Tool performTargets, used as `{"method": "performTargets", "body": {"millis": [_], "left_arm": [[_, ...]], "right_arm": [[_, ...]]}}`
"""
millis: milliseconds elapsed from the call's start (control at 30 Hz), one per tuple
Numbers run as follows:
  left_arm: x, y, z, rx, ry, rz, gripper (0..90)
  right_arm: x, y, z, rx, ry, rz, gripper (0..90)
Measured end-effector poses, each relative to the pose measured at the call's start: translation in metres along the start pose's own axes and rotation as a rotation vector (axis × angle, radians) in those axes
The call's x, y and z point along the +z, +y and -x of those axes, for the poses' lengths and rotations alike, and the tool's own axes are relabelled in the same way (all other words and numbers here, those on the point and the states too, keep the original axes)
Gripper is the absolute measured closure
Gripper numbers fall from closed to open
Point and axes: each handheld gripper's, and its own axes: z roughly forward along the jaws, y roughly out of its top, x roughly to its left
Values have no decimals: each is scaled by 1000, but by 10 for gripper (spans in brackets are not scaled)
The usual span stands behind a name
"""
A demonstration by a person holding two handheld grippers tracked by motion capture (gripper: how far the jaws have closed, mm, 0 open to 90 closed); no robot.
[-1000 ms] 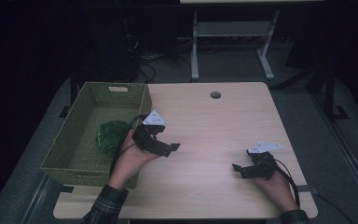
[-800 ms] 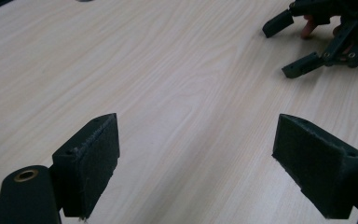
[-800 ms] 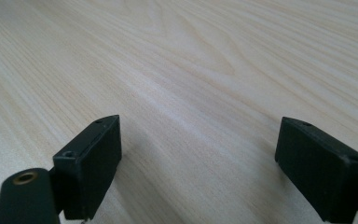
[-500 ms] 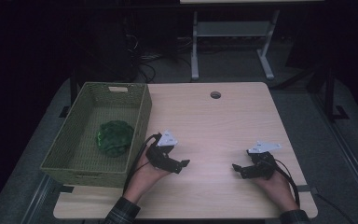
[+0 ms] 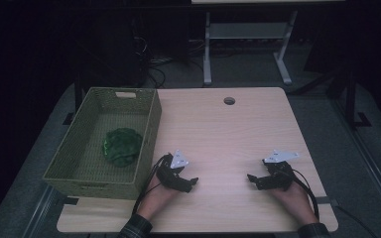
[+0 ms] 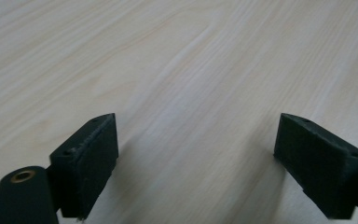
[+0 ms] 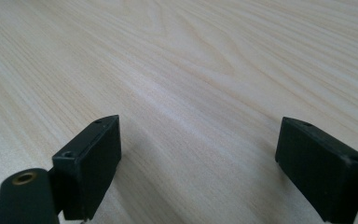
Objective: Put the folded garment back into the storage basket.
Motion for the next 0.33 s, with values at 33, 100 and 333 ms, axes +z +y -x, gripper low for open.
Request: {"method": "performTargets", "body": {"millis": [33,100,333], "left_arm": [[0,0,1,7,-2,3,131],[0,0,1,3,-14,-1,130],[1,0,-1,-28,-16,-5,122]], "right_arm": [[0,0,0,2,0,-1,138],[0,0,0,2,0,-1,138],[0,0,-1,10,0,-5,134]]}}
